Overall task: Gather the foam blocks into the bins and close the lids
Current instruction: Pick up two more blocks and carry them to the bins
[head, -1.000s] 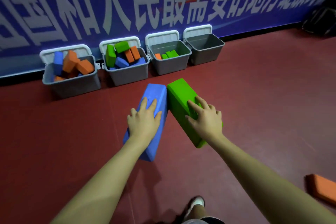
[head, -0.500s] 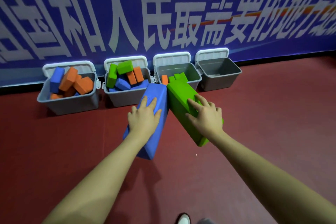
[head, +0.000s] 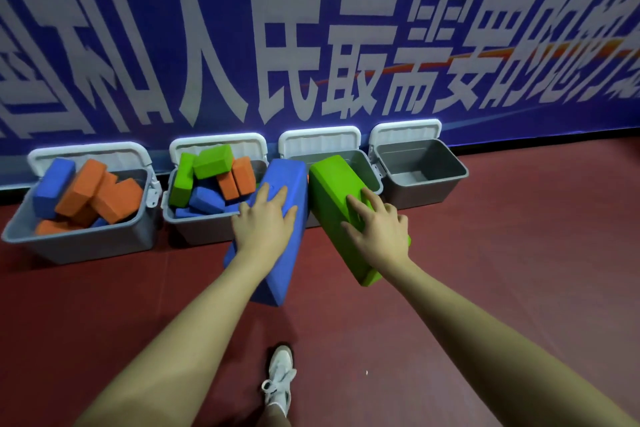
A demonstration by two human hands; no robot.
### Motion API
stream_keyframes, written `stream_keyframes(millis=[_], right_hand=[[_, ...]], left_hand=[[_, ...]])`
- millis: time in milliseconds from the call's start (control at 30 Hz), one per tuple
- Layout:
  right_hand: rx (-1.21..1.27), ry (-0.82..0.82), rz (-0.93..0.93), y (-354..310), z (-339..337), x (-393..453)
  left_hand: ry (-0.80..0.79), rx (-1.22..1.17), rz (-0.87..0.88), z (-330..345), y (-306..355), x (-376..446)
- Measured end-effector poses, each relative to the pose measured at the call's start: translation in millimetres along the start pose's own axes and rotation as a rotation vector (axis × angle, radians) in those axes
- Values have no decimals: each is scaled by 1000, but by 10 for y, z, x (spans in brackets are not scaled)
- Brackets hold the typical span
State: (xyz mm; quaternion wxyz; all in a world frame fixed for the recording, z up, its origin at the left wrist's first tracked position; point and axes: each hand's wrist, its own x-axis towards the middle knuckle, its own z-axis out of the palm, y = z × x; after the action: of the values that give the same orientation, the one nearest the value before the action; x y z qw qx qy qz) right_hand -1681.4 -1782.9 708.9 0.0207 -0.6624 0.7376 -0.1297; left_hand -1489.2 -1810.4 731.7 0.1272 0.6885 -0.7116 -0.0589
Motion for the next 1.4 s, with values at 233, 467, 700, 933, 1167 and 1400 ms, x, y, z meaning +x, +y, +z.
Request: stream_keyframes(millis=[233,467,700,933,1167,1400], right_hand=[[-56,67,-4,86,177,1320],[-52,12,93,315,489,2533],[-56,-37,113,772,830,3728],[-43,-102,110,1334,1081,4973],[-46,-210,77,1673,1600,5893],[-61,-340,130,1790,2346,6347]], left_hand=[[38,-22,42,217,-75,1527],[-41,-13,58,568,20,2930],[-83,-15,59,1105,411,4038],[-107,-16,59,1561,913,5151],[-175,-2,5,2267,1200,5969],[-262,-84,-82,3015,1014,6499]])
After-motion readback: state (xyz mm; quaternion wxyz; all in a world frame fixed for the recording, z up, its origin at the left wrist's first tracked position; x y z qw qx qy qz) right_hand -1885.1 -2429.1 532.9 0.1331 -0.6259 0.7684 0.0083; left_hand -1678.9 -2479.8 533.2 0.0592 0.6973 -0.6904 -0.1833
